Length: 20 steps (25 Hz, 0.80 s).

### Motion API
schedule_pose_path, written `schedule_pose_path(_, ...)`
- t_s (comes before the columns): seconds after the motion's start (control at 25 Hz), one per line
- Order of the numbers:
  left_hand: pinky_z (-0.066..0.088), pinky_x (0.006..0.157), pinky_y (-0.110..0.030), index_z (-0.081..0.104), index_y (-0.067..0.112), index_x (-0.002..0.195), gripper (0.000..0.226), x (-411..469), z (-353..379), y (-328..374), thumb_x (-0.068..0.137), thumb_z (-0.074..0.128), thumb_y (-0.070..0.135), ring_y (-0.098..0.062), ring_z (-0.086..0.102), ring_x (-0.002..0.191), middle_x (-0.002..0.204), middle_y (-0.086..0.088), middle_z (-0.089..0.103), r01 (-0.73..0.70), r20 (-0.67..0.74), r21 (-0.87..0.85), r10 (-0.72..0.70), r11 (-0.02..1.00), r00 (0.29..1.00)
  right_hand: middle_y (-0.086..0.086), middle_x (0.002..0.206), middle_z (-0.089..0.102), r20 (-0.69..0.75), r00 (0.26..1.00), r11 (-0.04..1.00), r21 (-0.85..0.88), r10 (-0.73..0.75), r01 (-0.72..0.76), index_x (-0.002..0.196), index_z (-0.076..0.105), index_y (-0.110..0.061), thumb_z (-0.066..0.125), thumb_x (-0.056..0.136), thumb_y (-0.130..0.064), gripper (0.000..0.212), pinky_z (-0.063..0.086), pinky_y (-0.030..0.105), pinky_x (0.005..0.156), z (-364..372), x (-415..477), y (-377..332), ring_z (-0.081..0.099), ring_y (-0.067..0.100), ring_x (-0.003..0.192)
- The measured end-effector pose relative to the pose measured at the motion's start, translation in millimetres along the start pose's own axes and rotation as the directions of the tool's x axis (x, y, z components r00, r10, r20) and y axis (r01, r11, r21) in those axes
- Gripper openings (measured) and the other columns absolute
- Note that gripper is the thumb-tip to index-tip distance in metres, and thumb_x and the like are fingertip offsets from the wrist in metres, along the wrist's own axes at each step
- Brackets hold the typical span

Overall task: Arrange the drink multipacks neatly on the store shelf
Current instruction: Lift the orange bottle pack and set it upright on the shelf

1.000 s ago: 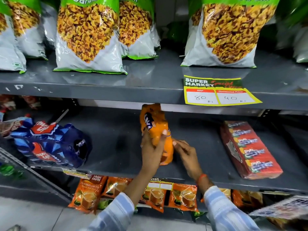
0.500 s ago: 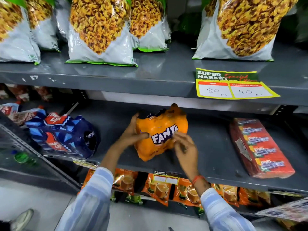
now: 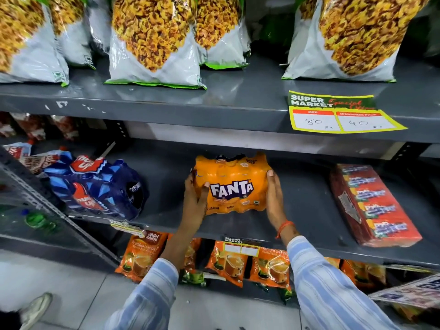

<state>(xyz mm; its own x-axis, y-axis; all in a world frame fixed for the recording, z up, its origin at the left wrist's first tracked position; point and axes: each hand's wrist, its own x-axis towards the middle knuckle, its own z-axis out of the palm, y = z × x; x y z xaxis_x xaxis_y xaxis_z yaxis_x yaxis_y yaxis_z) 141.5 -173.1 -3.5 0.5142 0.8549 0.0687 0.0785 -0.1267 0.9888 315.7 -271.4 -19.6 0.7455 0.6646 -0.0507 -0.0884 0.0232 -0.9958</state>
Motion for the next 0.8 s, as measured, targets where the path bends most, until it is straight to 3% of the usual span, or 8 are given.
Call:
schedule_pose_path(0.04,0.054,0.093,-0.04,0.028,0.019,0.138,0.085,-2.2,-1.4,0.2,0.074,0.049,0.071,-0.022,0.057,0.119,0.133,-0.001,0.049,0.003,-0.016,0.001,-0.003,1.0,1.0,0.007,0.145,0.047,-0.012,1.0,1.0,-0.013,-0.027,0.027,0.142,0.035,-0.029,0.035,0.097,-0.048,0.048,0.051,0.039,0.097,1.6,-5.4,0.2,0.055,0.023,0.123)
schedule_pose_path(0.12,0.051,0.097,-0.049,0.034,0.013,0.129,0.059,-4.0,-7.7,2.2,0.086,0.047,0.052,-0.026,0.057,0.119,0.13,-0.006,0.052,-0.008,-0.043,0.001,0.008,1.0,0.999,0.005,0.146,0.045,-0.046,0.996,0.996,-0.047,-0.078,0.075,0.14,0.039,-0.027,0.04,0.097,-0.042,0.045,0.05,0.039,0.1,-0.3,-18.9,3.9,0.052,0.021,0.126)
schedule_pose_path(0.28,0.054,0.092,-0.042,0.04,0.012,0.123,0.031,-10.6,-25.7,-8.5,0.096,0.046,0.027,-0.025,0.06,0.114,0.117,0.002,0.059,-0.08,-0.038,0.033,0.081,0.996,0.996,0.001,0.143,0.046,-0.135,0.976,0.978,-0.138,-0.172,0.154,0.139,0.045,-0.02,0.048,0.095,-0.036,0.047,0.048,0.004,0.08,-1.0,-52.5,12.8,0.052,0.008,0.121)
schedule_pose_path(0.36,0.055,0.088,-0.037,0.041,0.018,0.122,0.025,-19.2,-33.3,-18.4,0.098,0.045,0.022,-0.023,0.062,0.111,0.116,0.003,0.06,-0.105,-0.017,0.046,0.106,0.993,0.994,-0.002,0.142,0.047,-0.17,0.97,0.981,-0.118,-0.173,0.154,0.137,0.048,-0.02,0.05,0.091,-0.041,0.051,0.045,-0.002,0.078,3.2,-69.5,17.4,0.051,-0.001,0.119)
schedule_pose_path(0.48,0.055,0.086,-0.034,0.04,0.016,0.123,0.025,-27.8,-37.2,-23.3,0.098,0.043,0.021,-0.016,0.062,0.109,0.119,0.0,0.059,-0.137,-0.02,0.083,0.139,0.987,0.99,-0.006,0.141,0.049,-0.203,0.956,0.973,-0.132,-0.211,0.187,0.134,0.052,-0.023,0.052,0.085,-0.052,0.057,0.046,0.013,0.097,5.2,-85.4,21.3,0.048,0.004,0.128)
schedule_pose_path(0.56,0.055,0.08,-0.02,0.04,0.021,0.118,0.02,-29.1,-35.9,-22.8,0.098,0.043,0.022,0.0,0.063,0.101,0.111,0.011,0.059,-0.131,-0.037,0.117,0.136,0.984,0.99,-0.006,0.141,0.05,-0.21,0.954,0.972,-0.137,-0.214,0.188,0.133,0.053,-0.024,0.052,0.085,-0.054,0.057,0.045,0.028,0.105,5.5,-87.7,21.7,0.047,0.008,0.131)
schedule_pose_path(0.64,0.054,0.075,-0.012,0.038,0.024,0.117,0.019,-30.0,-34.4,-23.0,0.099,0.042,0.022,0.003,0.064,0.098,0.111,0.012,0.059,-0.13,-0.044,0.13,0.137,0.983,0.99,-0.005,0.14,0.051,-0.231,0.949,0.972,-0.147,-0.213,0.182,0.132,0.053,-0.025,0.052,0.085,-0.054,0.055,0.045,0.036,0.107,6.7,-88.2,22.7,0.047,0.009,0.131)
schedule_pose_path(0.8,0.056,0.087,-0.034,0.038,0.011,0.126,0.03,-30.9,-31.7,-19.9,0.099,0.041,0.023,-0.02,0.064,0.108,0.123,-0.008,0.061,-0.124,-0.068,0.161,0.137,0.979,0.988,-0.005,0.137,0.052,-0.258,0.938,0.967,-0.158,-0.233,0.197,0.131,0.054,-0.025,0.051,0.085,-0.055,0.055,0.048,0.034,0.104,10.4,-90.2,24.6,0.049,0.01,0.129)
